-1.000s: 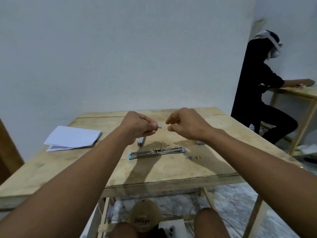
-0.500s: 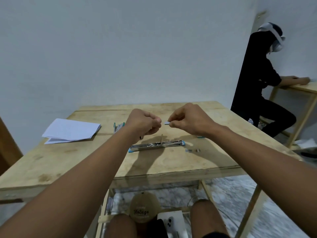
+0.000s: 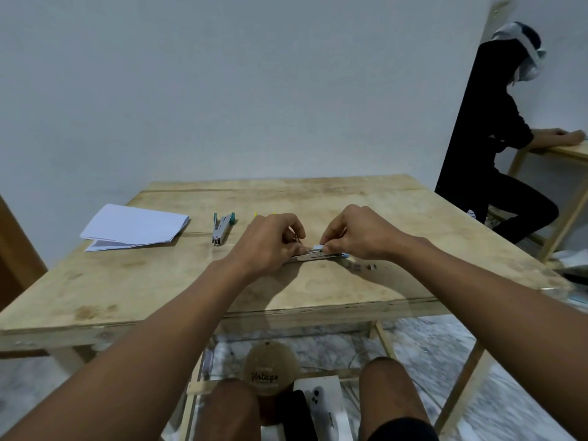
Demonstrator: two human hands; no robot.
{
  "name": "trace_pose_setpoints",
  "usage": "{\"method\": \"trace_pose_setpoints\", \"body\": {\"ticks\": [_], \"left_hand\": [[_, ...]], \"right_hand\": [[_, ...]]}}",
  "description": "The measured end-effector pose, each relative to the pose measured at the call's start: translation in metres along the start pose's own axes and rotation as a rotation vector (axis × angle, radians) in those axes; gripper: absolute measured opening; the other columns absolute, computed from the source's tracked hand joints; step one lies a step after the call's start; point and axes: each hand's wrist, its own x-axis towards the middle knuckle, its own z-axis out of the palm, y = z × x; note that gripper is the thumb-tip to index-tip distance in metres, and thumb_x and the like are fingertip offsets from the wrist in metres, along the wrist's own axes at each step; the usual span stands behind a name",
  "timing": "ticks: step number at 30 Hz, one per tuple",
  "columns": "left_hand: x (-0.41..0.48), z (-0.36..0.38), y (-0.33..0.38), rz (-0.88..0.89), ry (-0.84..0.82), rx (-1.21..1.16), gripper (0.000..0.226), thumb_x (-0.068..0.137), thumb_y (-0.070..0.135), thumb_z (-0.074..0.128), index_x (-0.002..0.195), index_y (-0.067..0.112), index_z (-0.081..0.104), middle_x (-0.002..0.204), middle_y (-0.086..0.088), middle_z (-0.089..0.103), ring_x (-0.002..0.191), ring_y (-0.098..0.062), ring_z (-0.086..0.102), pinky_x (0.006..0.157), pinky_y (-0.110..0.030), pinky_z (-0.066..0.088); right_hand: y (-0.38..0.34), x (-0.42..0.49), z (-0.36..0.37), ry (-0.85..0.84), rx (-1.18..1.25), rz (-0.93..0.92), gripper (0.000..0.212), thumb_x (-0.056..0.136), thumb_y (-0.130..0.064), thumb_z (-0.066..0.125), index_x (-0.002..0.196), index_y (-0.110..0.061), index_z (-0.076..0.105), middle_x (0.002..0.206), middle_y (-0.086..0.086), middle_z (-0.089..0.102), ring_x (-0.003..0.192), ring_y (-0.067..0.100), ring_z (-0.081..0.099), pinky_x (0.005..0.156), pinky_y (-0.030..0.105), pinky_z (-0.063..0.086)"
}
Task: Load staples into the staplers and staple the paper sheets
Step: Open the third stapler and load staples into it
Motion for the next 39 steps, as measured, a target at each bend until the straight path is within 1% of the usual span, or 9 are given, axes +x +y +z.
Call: {"method": "trace_pose_setpoints", "body": {"ticks": [2, 10, 15, 18, 22, 26, 32, 36, 39], "left_hand": [[-0.001, 0.002, -0.003, -0.005, 0.025, -0.041, 0.02, 0.079, 0.017, 0.076, 0.096, 0.02, 0.065, 0.08, 0.005, 0.075, 0.079, -0.006, 0.068, 0.074, -0.025, 0.051], [-0.003, 0.013, -0.015, -0.059, 0.092, -0.197, 0.025, 0.077, 0.017, 0.079, 0.096, 0.018, 0.064, 0.076, 0.006, 0.074, 0.073, -0.004, 0.069, 0.068, -0.018, 0.05], [-0.002, 0.012, -0.016, -0.071, 0.078, -0.222, 0.026, 0.077, 0.017, 0.079, 0.096, 0.02, 0.062, 0.072, 0.009, 0.071, 0.067, 0.004, 0.064, 0.058, -0.006, 0.042], [-0.003, 0.011, -0.016, -0.073, 0.075, -0.218, 0.026, 0.077, 0.016, 0.079, 0.096, 0.02, 0.062, 0.07, 0.01, 0.068, 0.064, 0.007, 0.062, 0.056, -0.003, 0.04], [-0.003, 0.011, -0.015, -0.081, 0.071, -0.217, 0.027, 0.077, 0.015, 0.079, 0.096, 0.02, 0.061, 0.067, 0.011, 0.067, 0.063, 0.009, 0.06, 0.056, -0.003, 0.039], [-0.002, 0.012, -0.016, -0.091, 0.062, -0.241, 0.028, 0.077, 0.014, 0.08, 0.096, 0.019, 0.06, 0.071, 0.008, 0.069, 0.068, -0.001, 0.065, 0.061, -0.011, 0.044], [-0.002, 0.011, -0.016, -0.081, 0.065, -0.226, 0.028, 0.076, 0.015, 0.08, 0.097, 0.016, 0.061, 0.07, 0.008, 0.068, 0.066, 0.001, 0.063, 0.056, -0.006, 0.042], [-0.002, 0.011, -0.016, -0.075, 0.062, -0.211, 0.028, 0.076, 0.015, 0.08, 0.097, 0.015, 0.061, 0.069, 0.011, 0.067, 0.066, 0.004, 0.061, 0.056, -0.005, 0.04], [-0.002, 0.011, -0.015, -0.074, 0.064, -0.203, 0.028, 0.076, 0.017, 0.08, 0.097, 0.016, 0.061, 0.073, 0.009, 0.069, 0.069, 0.0, 0.063, 0.056, -0.006, 0.04]], "right_hand": [[-0.001, 0.002, 0.002, -0.018, -0.018, 0.004, 0.012, 0.08, -0.018, 0.072, 0.088, -0.02, 0.08, 0.077, -0.003, 0.075, 0.076, 0.011, 0.067, 0.073, 0.03, 0.055], [0.0, 0.007, 0.005, -0.046, -0.045, -0.011, 0.012, 0.08, -0.018, 0.072, 0.088, -0.021, 0.08, 0.078, -0.004, 0.075, 0.075, 0.009, 0.067, 0.065, 0.021, 0.049], [0.002, 0.009, 0.002, -0.062, -0.047, -0.024, 0.011, 0.081, -0.02, 0.072, 0.09, -0.022, 0.08, 0.079, -0.004, 0.076, 0.076, 0.009, 0.068, 0.069, 0.024, 0.051], [0.0, 0.01, 0.002, -0.063, -0.065, -0.034, 0.011, 0.081, -0.02, 0.073, 0.091, -0.022, 0.08, 0.08, -0.003, 0.076, 0.076, 0.01, 0.068, 0.072, 0.028, 0.053], [-0.003, 0.009, 0.003, -0.056, -0.103, -0.047, 0.012, 0.08, -0.017, 0.075, 0.091, -0.019, 0.08, 0.08, -0.001, 0.076, 0.076, 0.012, 0.068, 0.074, 0.031, 0.055], [-0.006, 0.01, 0.002, -0.061, -0.114, -0.048, 0.012, 0.081, -0.016, 0.075, 0.091, -0.018, 0.08, 0.081, -0.001, 0.076, 0.076, 0.012, 0.069, 0.074, 0.032, 0.055], [-0.008, 0.008, 0.002, -0.048, -0.119, -0.076, 0.009, 0.079, -0.014, 0.074, 0.083, -0.02, 0.078, 0.077, -0.003, 0.074, 0.072, 0.01, 0.067, 0.071, 0.031, 0.055], [-0.007, 0.007, 0.007, -0.028, -0.18, -0.108, 0.01, 0.079, -0.015, 0.069, 0.081, -0.022, 0.077, 0.075, -0.003, 0.074, 0.072, 0.012, 0.067, 0.072, 0.035, 0.056], [-0.008, 0.007, 0.009, 0.005, -0.213, -0.118, 0.011, 0.078, -0.017, 0.065, 0.08, -0.022, 0.075, 0.073, -0.003, 0.073, 0.072, 0.014, 0.066, 0.071, 0.035, 0.055]]}}
